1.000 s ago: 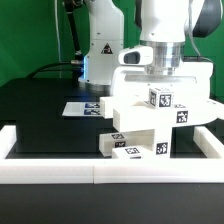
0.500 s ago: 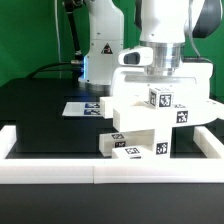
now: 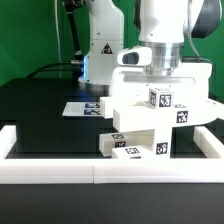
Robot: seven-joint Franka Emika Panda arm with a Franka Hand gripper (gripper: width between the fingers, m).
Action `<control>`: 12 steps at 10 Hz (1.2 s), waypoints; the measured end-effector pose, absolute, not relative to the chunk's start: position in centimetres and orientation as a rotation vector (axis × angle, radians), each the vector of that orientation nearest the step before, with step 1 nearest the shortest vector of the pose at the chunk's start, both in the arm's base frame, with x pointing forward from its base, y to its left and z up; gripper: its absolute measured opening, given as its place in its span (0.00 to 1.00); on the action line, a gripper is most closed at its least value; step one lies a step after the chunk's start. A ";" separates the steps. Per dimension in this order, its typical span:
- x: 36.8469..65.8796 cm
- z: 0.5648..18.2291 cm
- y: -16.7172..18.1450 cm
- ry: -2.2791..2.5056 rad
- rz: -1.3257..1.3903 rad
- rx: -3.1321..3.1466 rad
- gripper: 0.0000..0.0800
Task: Assemble chair
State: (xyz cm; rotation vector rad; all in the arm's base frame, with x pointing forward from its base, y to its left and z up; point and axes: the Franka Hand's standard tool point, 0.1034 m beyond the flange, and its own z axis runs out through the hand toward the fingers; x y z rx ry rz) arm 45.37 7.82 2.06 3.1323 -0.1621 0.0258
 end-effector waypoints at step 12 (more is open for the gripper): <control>45.7 11.9 6.2 -0.274 0.096 3.242 0.36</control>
Offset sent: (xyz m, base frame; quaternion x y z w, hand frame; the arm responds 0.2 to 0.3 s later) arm -0.0164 -0.0095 0.0351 0.0108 -0.0037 0.0046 0.9999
